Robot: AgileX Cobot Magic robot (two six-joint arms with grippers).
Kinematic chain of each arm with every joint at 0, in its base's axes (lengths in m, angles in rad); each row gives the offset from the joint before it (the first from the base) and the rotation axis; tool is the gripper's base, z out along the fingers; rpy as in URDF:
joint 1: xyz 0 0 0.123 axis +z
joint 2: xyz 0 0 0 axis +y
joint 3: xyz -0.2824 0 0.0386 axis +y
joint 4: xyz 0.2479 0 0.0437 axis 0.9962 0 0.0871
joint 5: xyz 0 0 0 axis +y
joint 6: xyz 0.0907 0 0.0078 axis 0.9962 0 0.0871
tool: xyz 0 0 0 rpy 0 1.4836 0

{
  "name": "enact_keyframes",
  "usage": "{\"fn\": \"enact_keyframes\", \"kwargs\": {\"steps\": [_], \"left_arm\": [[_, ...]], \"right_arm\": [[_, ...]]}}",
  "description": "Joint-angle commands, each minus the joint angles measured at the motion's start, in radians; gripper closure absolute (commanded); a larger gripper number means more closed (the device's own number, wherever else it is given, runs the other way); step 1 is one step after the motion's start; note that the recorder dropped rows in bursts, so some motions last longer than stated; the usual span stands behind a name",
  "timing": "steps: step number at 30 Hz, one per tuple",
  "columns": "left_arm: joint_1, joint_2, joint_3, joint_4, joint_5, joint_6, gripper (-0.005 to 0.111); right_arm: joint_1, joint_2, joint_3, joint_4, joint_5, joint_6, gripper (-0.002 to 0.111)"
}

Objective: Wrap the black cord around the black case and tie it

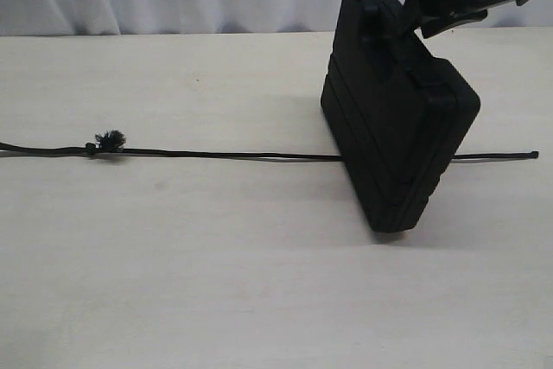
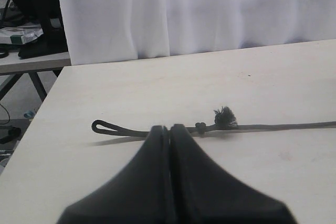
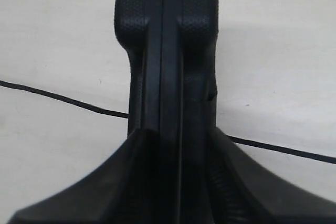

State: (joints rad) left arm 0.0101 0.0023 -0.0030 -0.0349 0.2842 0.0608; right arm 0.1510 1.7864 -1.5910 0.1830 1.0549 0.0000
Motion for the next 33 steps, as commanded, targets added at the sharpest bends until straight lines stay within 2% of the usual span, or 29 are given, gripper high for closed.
{"fn": "enact_keyframes", "kwargs": {"steps": [1, 7, 11, 20, 28, 32, 33], "left_arm": [[-0.006, -0.002, 0.003, -0.006, -0.005, 0.002, 0.107], [-0.006, -0.002, 0.003, -0.006, -0.005, 0.002, 0.107], [-0.006, -0.002, 0.003, -0.006, -0.005, 0.002, 0.107], [-0.006, -0.002, 0.003, -0.006, -0.005, 0.002, 0.107], [-0.006, -0.002, 0.003, -0.003, -0.007, 0.002, 0.107], [-0.006, -0.002, 0.003, -0.003, -0.012, 0.002, 0.107], [-0.006, -0.002, 0.003, -0.003, -0.012, 0.002, 0.107]], "right_arm": [[-0.009, 0.051, 0.038, -0.113, 0.053, 0.000, 0.074], [-0.009, 0.068, 0.038, -0.104, 0.122, -0.037, 0.074], [-0.009, 0.084, 0.038, -0.034, 0.122, -0.090, 0.074], [-0.016, 0.122, 0.038, -0.043, 0.107, -0.063, 0.075], [-0.026, 0.122, 0.038, -0.020, 0.088, -0.076, 0.084], [-0.026, 0.122, 0.038, -0.022, 0.086, -0.094, 0.103], [-0.026, 0.122, 0.038, -0.028, 0.083, -0.094, 0.104]]}}
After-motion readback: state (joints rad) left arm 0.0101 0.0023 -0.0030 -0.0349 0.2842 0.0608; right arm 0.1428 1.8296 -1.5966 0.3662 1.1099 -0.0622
